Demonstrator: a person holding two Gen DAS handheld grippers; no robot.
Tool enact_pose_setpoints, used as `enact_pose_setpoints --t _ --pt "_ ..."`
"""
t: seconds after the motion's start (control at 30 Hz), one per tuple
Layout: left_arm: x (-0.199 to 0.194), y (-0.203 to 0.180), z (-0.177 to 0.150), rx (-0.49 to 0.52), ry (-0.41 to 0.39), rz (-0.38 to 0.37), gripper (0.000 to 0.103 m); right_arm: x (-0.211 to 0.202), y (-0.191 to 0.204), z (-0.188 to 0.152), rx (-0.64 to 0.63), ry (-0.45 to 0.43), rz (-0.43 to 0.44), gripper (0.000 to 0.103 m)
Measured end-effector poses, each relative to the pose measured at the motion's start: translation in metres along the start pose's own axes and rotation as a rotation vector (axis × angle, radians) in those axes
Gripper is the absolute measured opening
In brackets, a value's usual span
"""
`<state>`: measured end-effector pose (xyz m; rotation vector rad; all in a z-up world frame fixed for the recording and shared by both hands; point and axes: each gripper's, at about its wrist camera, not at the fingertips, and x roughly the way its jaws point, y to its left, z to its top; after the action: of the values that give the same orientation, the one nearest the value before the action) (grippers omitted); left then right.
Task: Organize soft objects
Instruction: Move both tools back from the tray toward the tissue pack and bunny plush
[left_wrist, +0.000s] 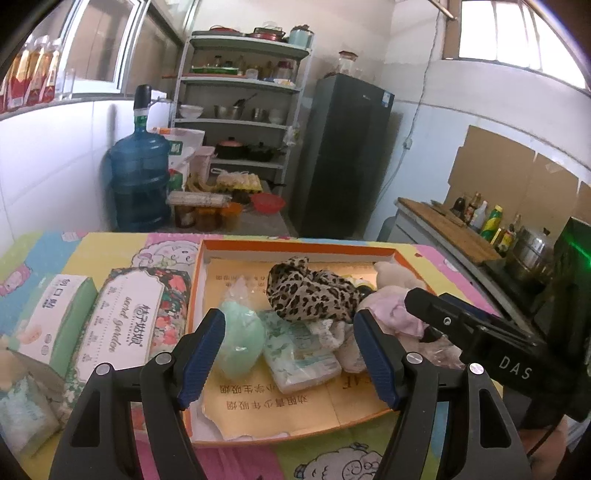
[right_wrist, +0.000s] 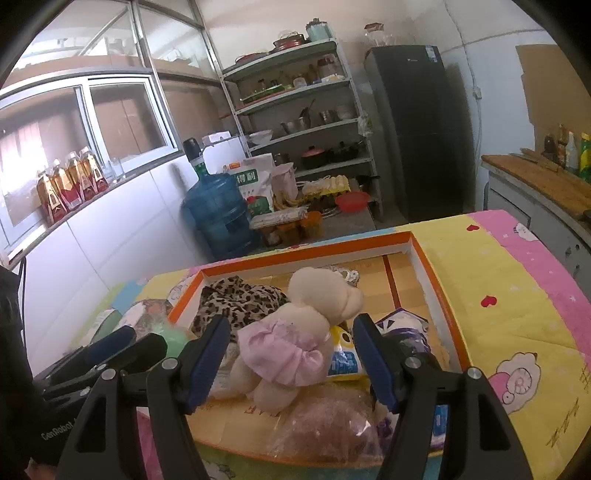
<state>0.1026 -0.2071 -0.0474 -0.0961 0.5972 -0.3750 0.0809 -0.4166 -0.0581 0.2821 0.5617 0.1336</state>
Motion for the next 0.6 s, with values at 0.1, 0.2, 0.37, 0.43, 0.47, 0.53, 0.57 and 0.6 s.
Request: enact_pose_setpoints --t 0.1,0.2,0.37,0.43,0.47,0.53,0.57,0.6 --pt "-0.011 0.001 0.001 -0.001 -0.014 -0.011 0.074 -0.007 0.005 -0.001 -0.006 -0.010 -0.004 0.069" --pt "-0.021 0.003 0.000 0.000 -0.026 -0.015 0.074 -0.015 0.012 -0.002 -0.017 -0.023 -0.011 0.069" --pt "-0.035 0.009 0.000 0.002 -0.037 -0.012 0.074 -0.027 0.026 -0.003 -0.043 -0.042 -0.009 0.069" --pt "-0.040 0.012 -0.001 0.000 -0.040 -0.010 0.074 -0.029 0.031 -0.003 -0.050 -0.044 -0.008 0.069" --pt "-0.042 0.014 -0.001 0.000 -0.042 -0.007 0.074 -0.030 0.033 -0.003 -0.052 -0.045 -0.007 0.069" --pt "-0.046 0.016 -0.001 0.002 -0.047 -0.001 0.074 -0.033 0.037 -0.003 -0.054 -0.048 -0.008 0.069" --pt "-0.048 0.016 -0.001 0.000 -0.049 0.002 0.074 -0.033 0.038 -0.003 -0.054 -0.048 -0.008 0.069" --pt "-0.049 0.018 -0.001 -0.003 -0.051 0.002 0.074 -0.034 0.040 -0.003 -0.055 -0.046 -0.006 0.069"
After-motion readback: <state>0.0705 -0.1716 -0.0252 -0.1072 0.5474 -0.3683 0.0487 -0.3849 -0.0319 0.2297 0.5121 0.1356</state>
